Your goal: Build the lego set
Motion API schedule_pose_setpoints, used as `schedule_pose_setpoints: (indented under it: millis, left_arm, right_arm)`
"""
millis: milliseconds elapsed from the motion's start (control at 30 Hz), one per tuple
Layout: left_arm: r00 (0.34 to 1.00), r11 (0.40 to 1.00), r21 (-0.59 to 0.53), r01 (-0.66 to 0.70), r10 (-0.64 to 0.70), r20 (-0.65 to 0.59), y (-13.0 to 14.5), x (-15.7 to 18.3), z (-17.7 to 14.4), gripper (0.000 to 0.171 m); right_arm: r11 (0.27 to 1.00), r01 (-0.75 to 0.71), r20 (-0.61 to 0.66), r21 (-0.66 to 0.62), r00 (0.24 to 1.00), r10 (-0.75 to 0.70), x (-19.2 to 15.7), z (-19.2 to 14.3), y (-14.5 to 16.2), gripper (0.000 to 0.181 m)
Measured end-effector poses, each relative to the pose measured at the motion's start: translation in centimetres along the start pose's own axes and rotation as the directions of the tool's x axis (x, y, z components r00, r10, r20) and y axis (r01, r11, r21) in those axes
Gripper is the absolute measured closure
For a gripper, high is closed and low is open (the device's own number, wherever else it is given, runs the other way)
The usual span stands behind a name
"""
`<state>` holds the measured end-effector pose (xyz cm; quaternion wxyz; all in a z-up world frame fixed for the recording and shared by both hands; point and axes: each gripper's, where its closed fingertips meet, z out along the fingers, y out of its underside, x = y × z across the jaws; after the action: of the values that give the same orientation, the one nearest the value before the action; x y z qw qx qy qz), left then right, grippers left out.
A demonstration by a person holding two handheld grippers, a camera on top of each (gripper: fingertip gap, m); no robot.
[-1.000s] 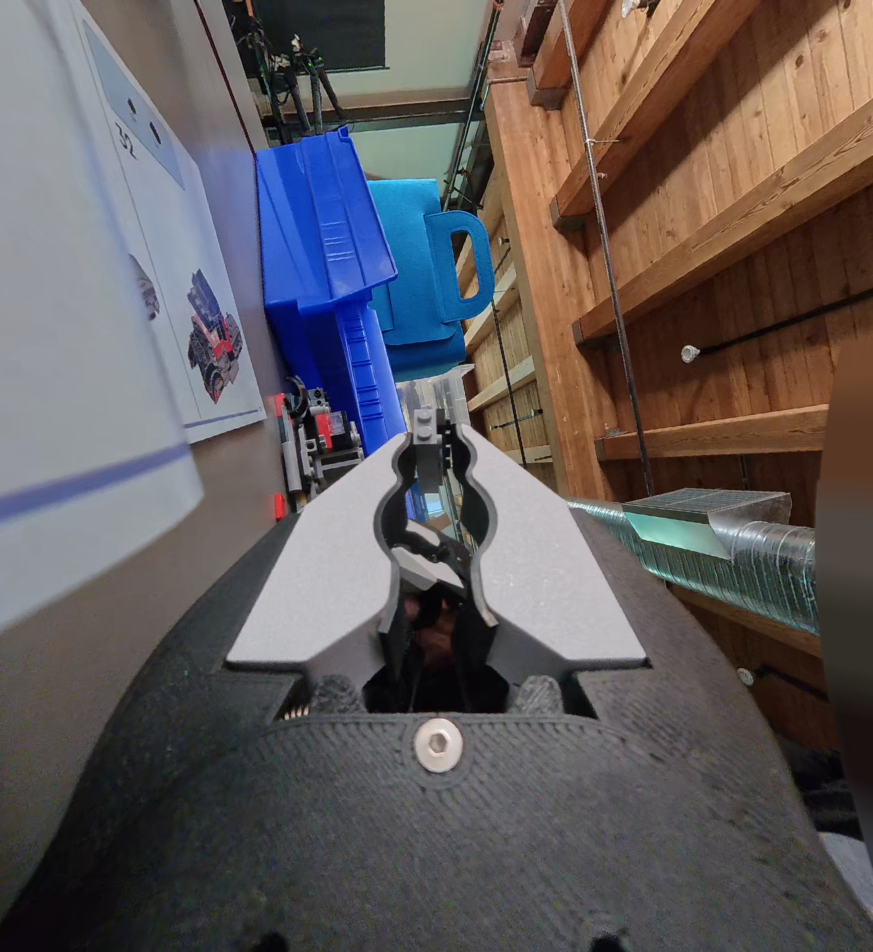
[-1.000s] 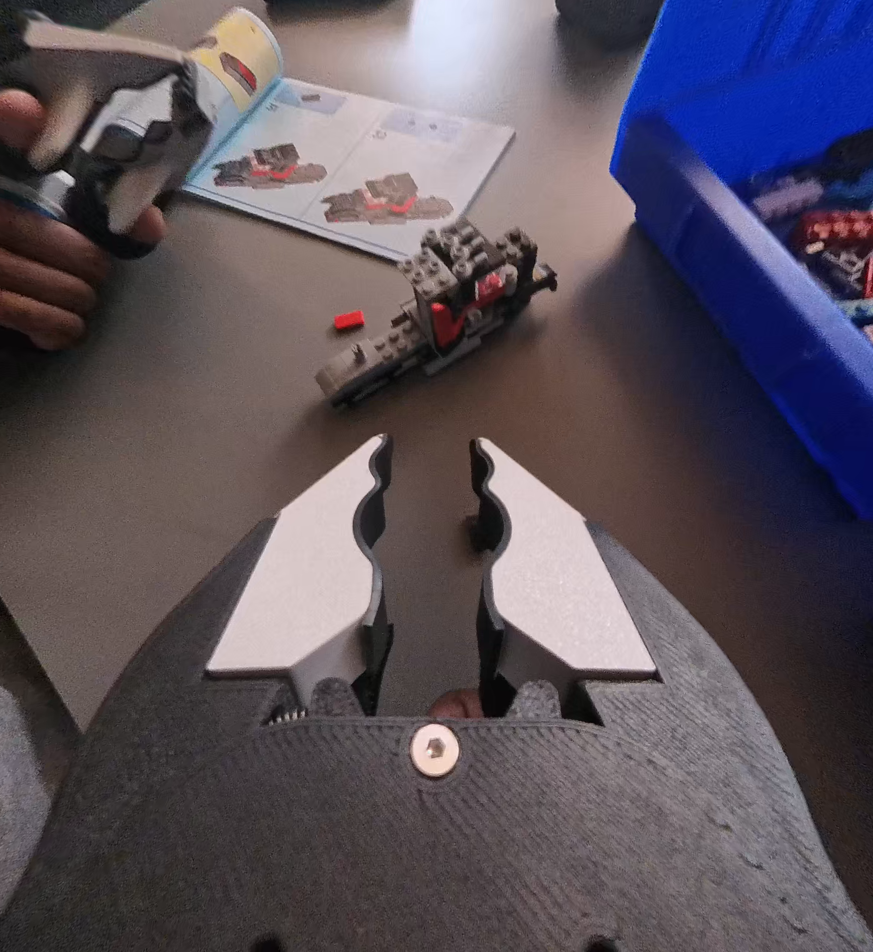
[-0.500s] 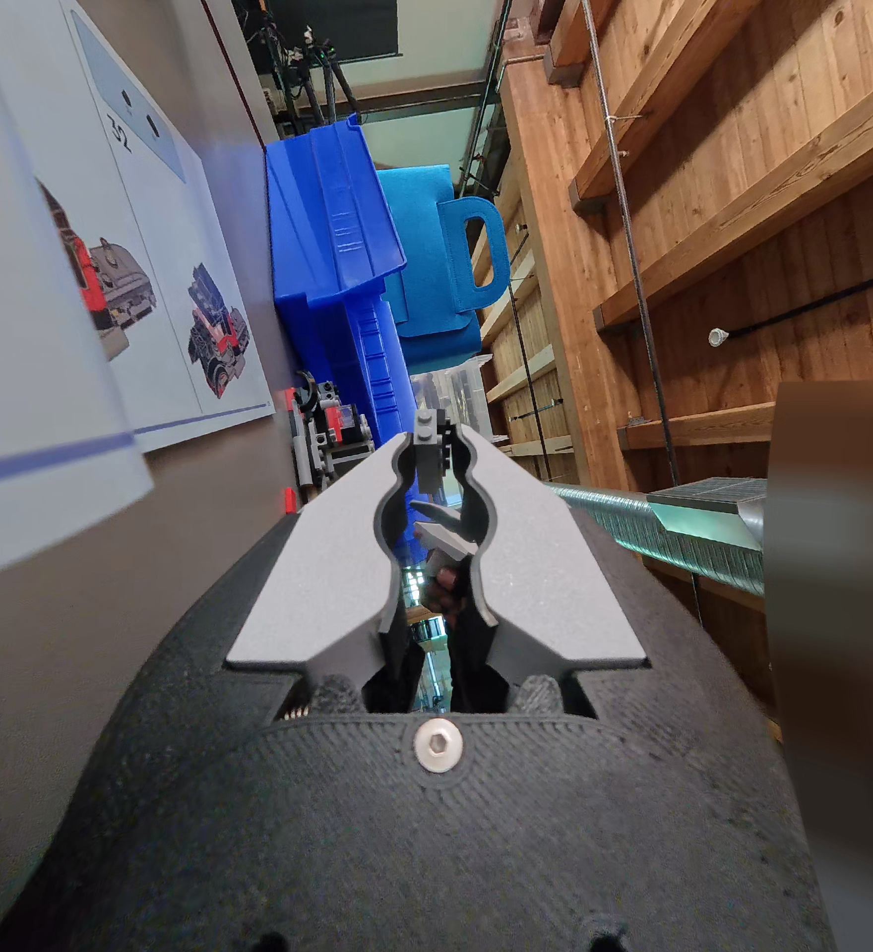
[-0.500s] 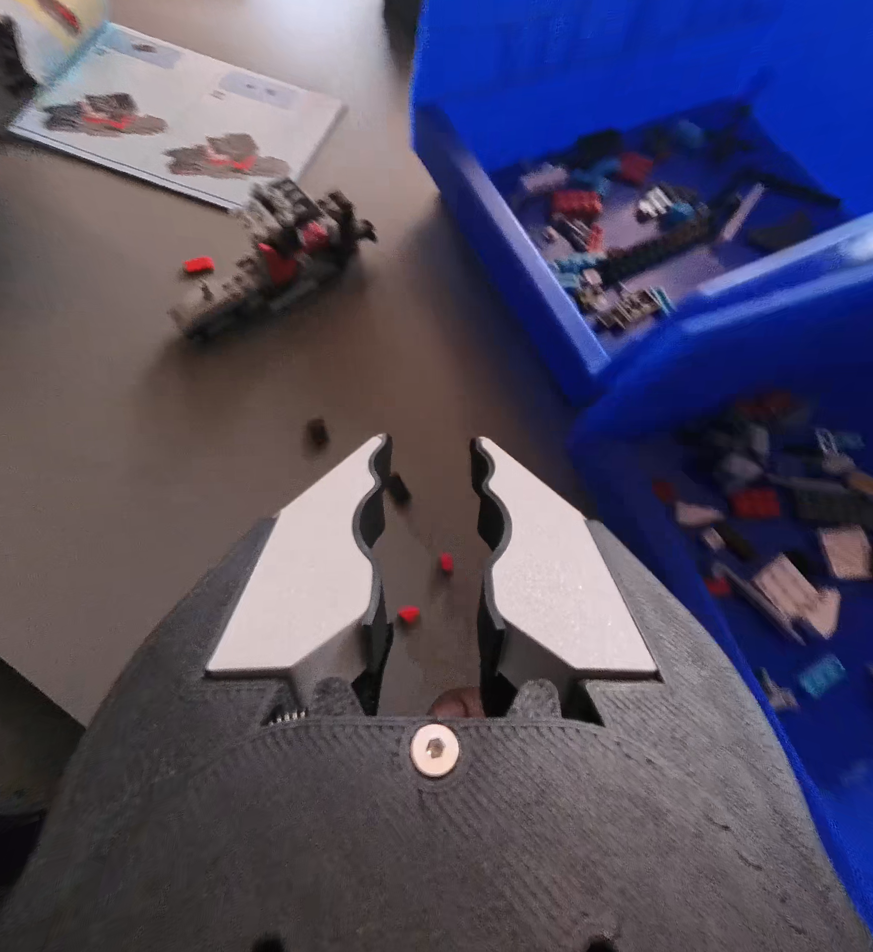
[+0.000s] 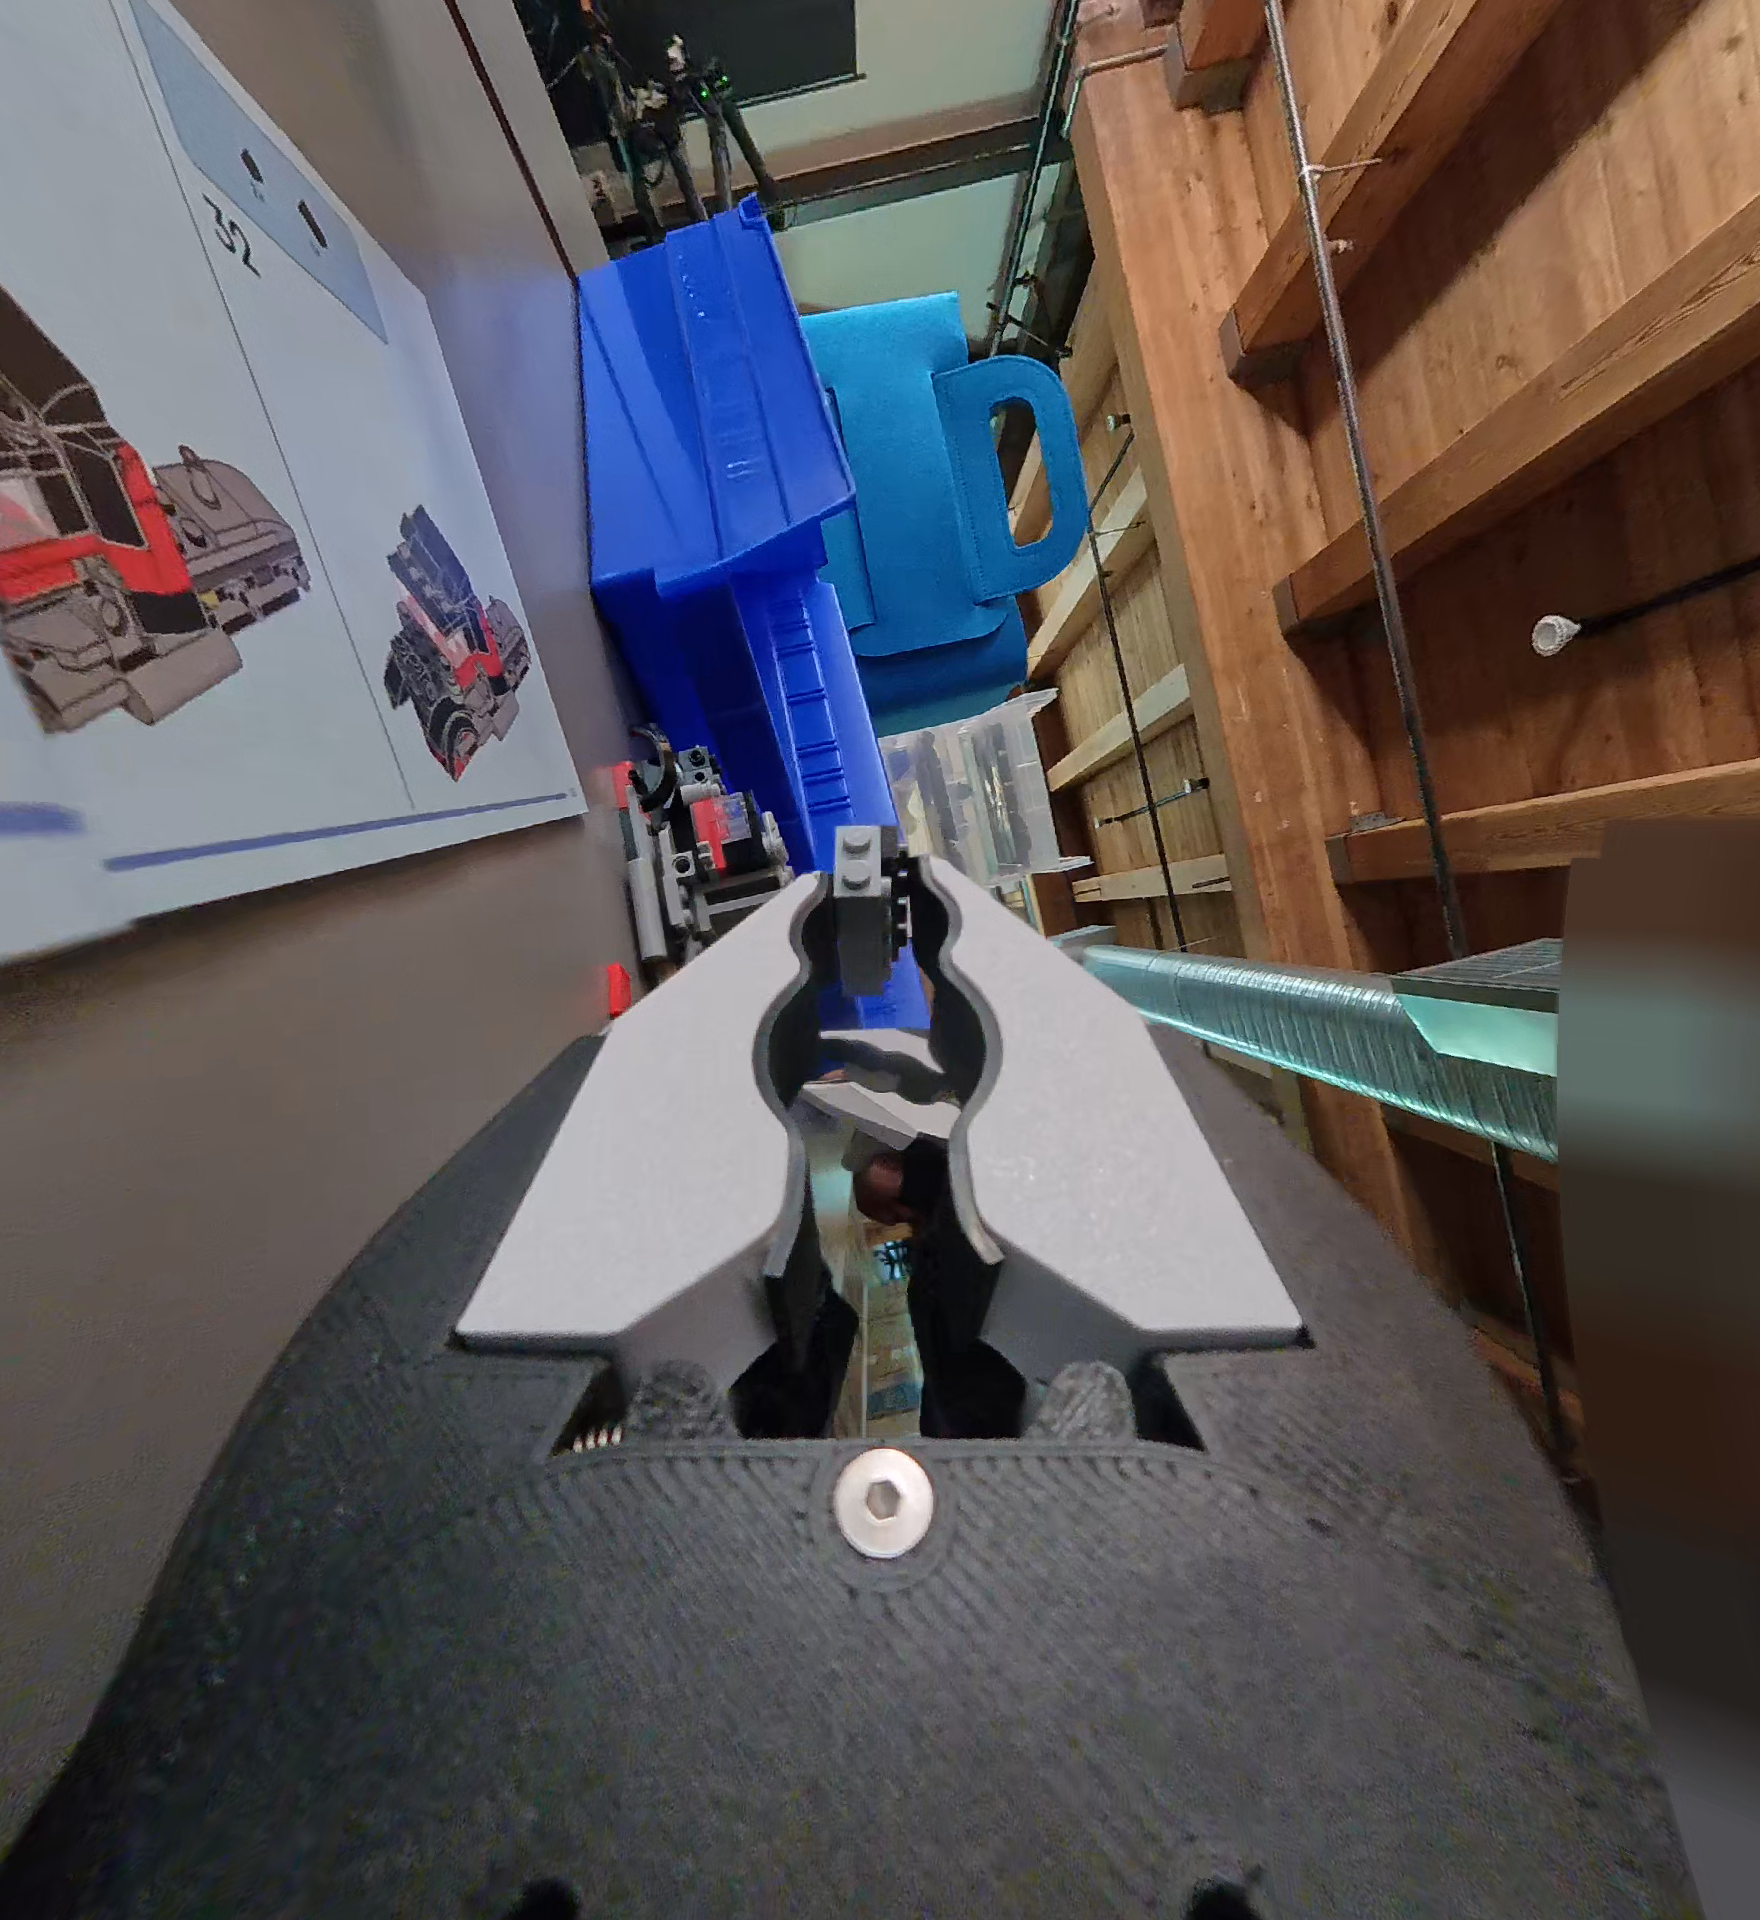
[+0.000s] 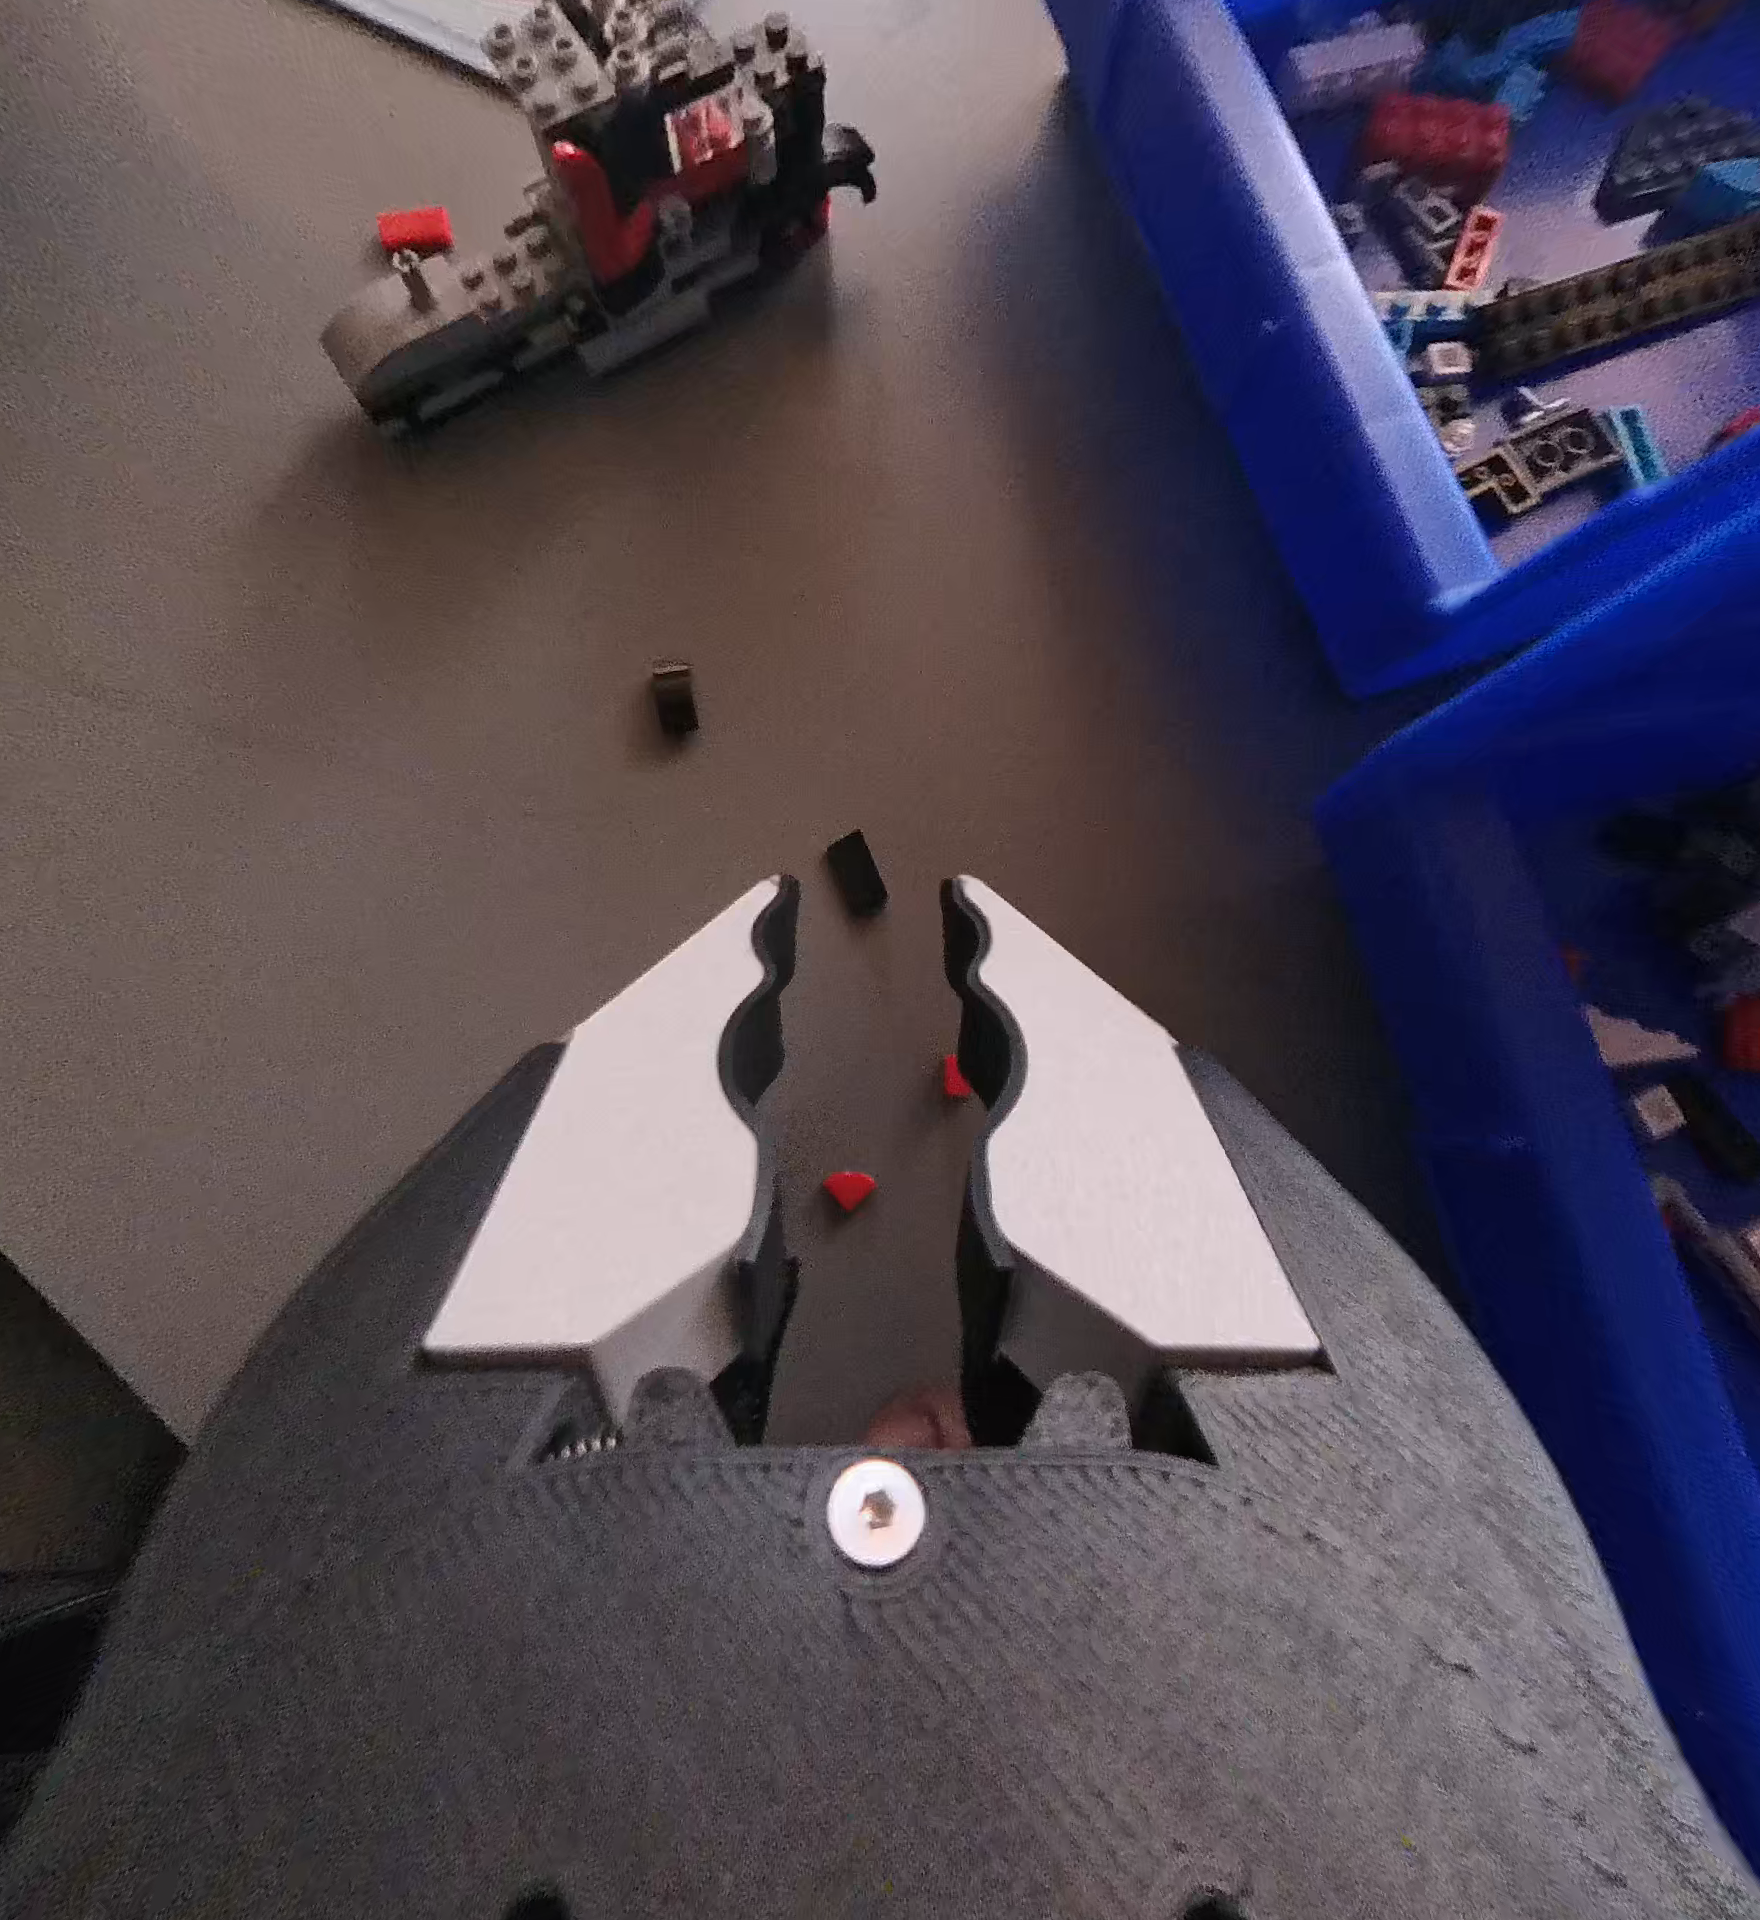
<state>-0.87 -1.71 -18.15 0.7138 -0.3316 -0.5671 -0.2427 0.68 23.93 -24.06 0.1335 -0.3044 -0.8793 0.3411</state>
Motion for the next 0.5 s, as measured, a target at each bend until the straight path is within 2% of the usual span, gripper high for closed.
schedule_pose_setpoints:
  millis: [100,233,500]
  left_arm:
    - [1.0,1.0,-0.004,-0.019,0.019,0.023,0.6,0.0,0.1,0.158]
    - [1.0,1.0,0.004,0.029,-0.029,-0.004,2.4,0.4,-0.4,0.158]
    - [0.999,0.999,-0.011,0.04,-0.04,-0.02,3.5,0.8,-0.8,0.157]
  right_arm:
    - [0.999,0.017,0.032,-0.043,0.999,-0.015,-0.3,0.9,0.1,0.161]
    - [0.994,0.036,0.056,-0.106,0.998,-0.03,-0.8,1.8,0.4,0.173]
    - [0.992,0.036,0.067,-0.12,0.997,-0.028,-1.8,2.5,-0.4,0.177]
